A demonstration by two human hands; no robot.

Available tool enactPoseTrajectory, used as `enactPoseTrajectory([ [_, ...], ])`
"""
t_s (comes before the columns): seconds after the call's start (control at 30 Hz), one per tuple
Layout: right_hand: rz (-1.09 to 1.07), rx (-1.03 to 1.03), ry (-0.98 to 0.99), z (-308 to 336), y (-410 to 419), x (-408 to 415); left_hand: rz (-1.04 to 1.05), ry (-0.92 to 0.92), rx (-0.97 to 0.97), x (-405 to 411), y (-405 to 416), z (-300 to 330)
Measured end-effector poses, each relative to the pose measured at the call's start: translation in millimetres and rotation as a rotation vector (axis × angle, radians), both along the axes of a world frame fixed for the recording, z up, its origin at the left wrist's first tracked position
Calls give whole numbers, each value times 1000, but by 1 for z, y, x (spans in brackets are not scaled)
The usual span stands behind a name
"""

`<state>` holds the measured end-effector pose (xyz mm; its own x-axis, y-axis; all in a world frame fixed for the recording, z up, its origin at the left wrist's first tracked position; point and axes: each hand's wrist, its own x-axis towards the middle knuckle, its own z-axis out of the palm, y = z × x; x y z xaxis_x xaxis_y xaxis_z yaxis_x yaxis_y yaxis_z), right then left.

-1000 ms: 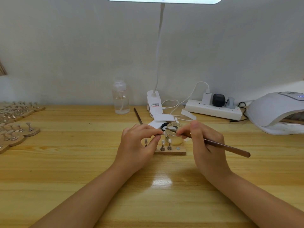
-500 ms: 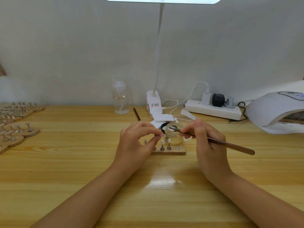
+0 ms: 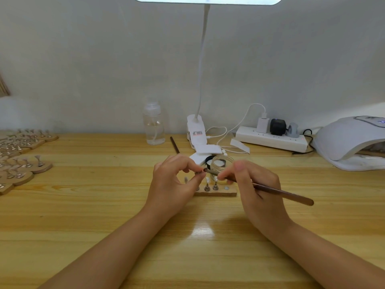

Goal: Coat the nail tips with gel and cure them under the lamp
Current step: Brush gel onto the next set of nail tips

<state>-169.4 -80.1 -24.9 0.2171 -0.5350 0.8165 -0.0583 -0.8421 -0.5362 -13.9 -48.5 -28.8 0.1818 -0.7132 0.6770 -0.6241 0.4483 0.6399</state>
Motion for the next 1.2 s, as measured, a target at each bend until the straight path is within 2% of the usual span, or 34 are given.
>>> enactPoseTrajectory([
  [0.13, 18, 76, -76, 0, 1, 0, 1, -3, -1, -1, 0, 0],
  [0.23, -19, 76, -45, 2, 0, 0, -2, -6, -1, 0, 0, 0],
  [0.43, 52, 265, -159, 2, 3, 1, -1, 3, -4, 0, -1, 0],
  [0.6, 48, 297, -103, 3, 2, 2, 3, 8, 7, 0, -1, -1],
  [0.67, 71, 351, -137, 3, 3, 2, 4, 1, 11, 0, -1, -1],
  [0.73, 62, 346, -178, 4, 2, 1, 5, 4, 19, -1, -1, -1],
  [0.83, 44, 311, -133, 5, 2, 1, 8, 13, 27, 0, -1, -1],
  [1.0, 108, 363, -155, 4, 5, 2, 15, 9, 33, 0, -1, 0],
  [1.2, 15, 269, -114, 4, 2, -1, 12, -3, 37, 0, 0, 1],
])
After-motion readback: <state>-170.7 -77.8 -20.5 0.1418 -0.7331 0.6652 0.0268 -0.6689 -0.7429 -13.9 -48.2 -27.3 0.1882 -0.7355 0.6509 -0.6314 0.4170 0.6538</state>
